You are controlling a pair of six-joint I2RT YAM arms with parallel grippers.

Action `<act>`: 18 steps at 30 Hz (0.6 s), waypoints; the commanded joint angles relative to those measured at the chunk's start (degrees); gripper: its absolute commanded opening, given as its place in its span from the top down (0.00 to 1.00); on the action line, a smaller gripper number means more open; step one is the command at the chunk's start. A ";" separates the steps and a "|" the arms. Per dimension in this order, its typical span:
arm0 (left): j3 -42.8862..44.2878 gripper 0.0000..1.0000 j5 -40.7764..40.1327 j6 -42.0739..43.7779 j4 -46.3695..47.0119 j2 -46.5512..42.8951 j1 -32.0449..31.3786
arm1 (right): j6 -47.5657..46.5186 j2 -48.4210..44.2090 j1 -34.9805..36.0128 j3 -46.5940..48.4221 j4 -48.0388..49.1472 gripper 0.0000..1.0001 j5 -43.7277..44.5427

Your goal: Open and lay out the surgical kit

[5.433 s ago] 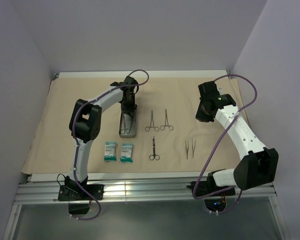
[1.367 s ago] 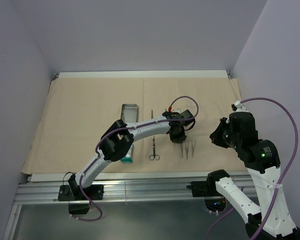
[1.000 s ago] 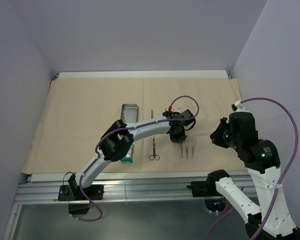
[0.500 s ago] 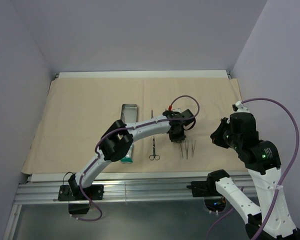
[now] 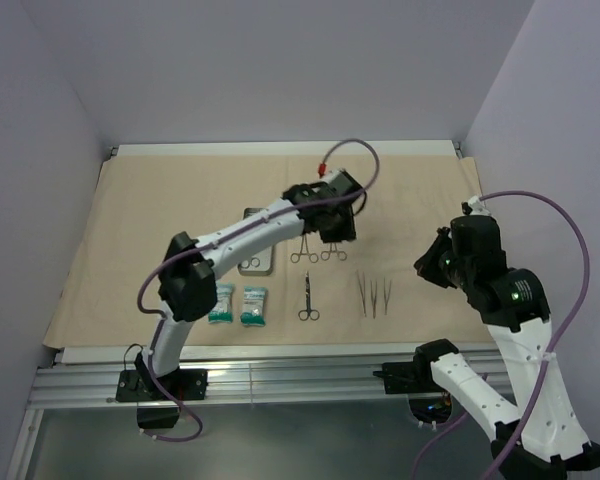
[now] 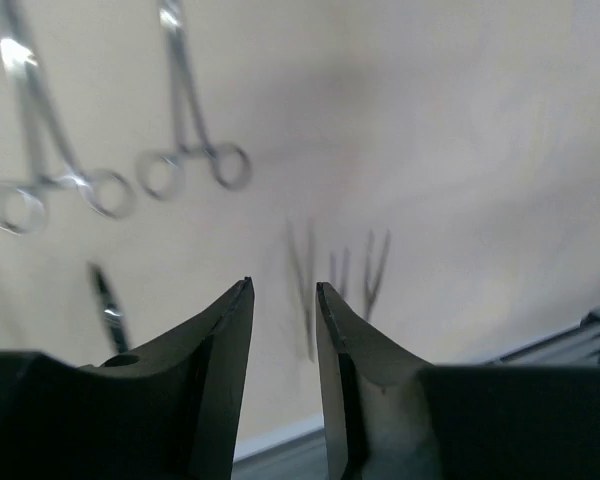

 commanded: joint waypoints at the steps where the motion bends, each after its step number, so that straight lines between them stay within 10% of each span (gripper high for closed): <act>1: -4.02 0.61 0.46 8.65 1.58 -6.66 9.52 | 1.45 4.62 0.35 0.04 5.49 0.91 2.15; 10: -15.72 0.30 4.53 22.45 2.74 -11.32 25.17 | 2.06 15.79 0.27 3.02 10.77 0.92 -0.14; 18: -16.87 0.40 5.12 22.55 0.87 -8.16 28.87 | 1.71 18.60 0.35 3.29 12.26 0.92 -0.75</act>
